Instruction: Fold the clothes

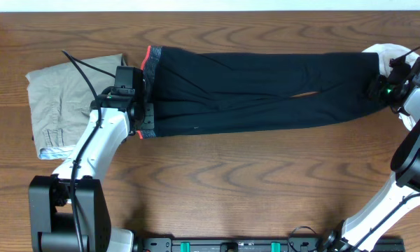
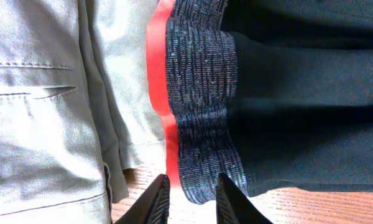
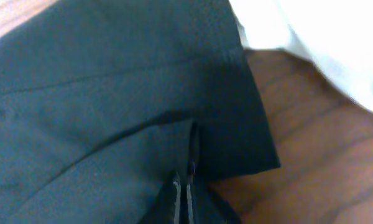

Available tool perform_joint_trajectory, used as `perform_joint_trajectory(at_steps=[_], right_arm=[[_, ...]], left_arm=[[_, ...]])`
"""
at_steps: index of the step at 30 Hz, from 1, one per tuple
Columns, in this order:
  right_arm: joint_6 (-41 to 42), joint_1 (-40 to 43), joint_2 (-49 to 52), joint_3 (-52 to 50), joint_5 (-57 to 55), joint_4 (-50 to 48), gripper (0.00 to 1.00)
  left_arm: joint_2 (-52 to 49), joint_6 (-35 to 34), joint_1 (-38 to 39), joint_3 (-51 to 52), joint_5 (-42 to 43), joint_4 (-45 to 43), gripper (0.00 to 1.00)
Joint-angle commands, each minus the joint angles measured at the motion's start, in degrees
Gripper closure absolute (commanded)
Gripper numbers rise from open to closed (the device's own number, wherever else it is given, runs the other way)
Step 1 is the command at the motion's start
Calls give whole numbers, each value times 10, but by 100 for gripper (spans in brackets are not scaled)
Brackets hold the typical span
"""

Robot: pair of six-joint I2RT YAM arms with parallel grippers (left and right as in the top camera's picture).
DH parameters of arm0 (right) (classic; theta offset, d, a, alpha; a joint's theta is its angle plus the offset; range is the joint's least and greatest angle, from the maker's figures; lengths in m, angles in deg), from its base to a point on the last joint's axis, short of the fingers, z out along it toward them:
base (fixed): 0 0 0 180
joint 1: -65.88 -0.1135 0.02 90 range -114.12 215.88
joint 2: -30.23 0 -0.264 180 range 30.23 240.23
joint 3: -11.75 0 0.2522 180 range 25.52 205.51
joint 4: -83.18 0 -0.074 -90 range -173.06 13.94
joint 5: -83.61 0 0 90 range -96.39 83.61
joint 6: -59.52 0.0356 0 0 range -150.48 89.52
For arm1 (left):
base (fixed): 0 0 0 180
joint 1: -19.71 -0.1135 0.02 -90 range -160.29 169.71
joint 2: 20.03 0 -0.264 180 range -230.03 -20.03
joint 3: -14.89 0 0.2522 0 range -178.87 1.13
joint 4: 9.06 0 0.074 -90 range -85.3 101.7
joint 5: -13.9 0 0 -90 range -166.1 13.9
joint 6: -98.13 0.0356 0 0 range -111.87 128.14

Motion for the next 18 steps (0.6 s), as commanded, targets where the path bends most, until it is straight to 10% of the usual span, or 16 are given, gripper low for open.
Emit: perform_joint_trajectory(at_steps=[1,18], right_arm=[[-4,4,-31,1,0,28,99],[2,110,-185,1,-61,320,90]], left_arm=[[2,-1,-3,2,0,2,74],[2,-1,-3,2,-1,2,75]])
